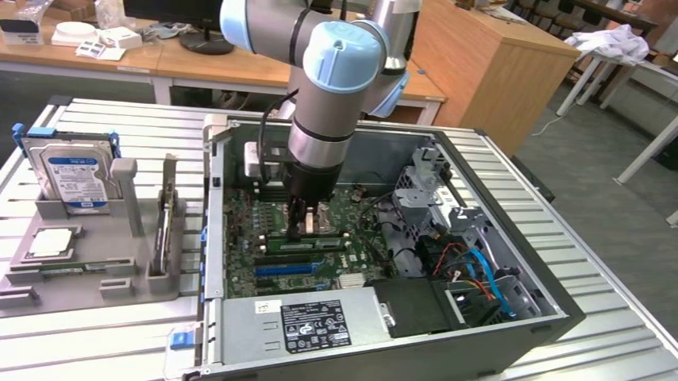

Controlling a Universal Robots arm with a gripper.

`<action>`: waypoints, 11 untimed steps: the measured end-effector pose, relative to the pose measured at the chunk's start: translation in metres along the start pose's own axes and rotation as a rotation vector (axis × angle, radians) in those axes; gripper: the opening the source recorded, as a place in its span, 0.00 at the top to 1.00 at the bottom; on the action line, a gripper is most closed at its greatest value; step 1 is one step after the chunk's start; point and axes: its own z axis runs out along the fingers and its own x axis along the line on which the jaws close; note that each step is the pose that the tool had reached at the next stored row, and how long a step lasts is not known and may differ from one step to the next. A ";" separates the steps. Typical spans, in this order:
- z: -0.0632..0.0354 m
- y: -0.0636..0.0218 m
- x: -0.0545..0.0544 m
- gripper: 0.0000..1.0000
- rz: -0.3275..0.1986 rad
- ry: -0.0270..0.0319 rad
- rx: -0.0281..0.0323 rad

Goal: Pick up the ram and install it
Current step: 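Press down the ram until it locks into place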

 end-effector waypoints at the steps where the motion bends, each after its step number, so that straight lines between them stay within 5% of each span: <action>1: 0.0000 0.0000 0.000 0.89 0.000 0.0000 0.0000; 11: 0.0006 0.0000 0.000 0.89 0.000 0.0000 0.0000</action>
